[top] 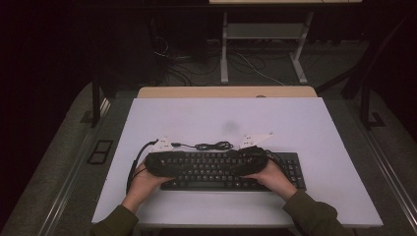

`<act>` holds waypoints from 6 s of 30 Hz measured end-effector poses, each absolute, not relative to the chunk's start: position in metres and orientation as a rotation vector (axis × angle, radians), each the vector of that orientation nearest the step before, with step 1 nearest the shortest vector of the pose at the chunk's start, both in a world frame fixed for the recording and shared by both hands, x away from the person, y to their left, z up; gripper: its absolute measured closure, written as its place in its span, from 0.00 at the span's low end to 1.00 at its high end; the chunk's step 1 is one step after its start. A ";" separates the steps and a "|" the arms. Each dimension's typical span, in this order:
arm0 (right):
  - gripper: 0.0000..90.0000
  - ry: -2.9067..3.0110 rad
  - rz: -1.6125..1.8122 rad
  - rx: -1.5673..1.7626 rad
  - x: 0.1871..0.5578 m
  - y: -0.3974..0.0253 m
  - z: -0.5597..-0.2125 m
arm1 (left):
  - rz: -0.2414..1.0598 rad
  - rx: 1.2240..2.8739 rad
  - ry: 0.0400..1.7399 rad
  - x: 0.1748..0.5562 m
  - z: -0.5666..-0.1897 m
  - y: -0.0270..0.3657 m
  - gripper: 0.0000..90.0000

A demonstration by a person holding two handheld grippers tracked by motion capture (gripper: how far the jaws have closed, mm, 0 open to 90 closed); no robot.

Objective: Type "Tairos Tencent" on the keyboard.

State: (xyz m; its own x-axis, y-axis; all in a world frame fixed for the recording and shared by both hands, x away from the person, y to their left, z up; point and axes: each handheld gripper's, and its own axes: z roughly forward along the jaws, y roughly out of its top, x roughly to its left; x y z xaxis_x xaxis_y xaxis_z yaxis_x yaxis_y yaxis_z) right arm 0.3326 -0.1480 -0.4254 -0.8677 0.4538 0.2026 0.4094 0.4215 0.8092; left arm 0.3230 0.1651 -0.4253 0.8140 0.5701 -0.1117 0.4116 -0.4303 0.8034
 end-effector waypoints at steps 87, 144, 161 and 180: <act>0.52 2.637 1.427 0.762 0.330 -0.143 -0.423 | 0.174 2.087 0.673 0.321 -0.427 0.151 0.61; 0.32 2.514 1.470 0.853 0.332 -0.183 -0.416 | 0.129 2.095 0.672 0.325 -0.427 0.128 0.75; 0.26 2.421 1.473 0.913 0.317 -0.220 -0.411 | 0.180 2.034 0.675 0.302 -0.415 0.149 0.31; 0.26 2.337 1.438 0.976 0.280 -0.279 -0.415 | 0.207 1.995 0.713 0.289 -0.416 0.166 0.08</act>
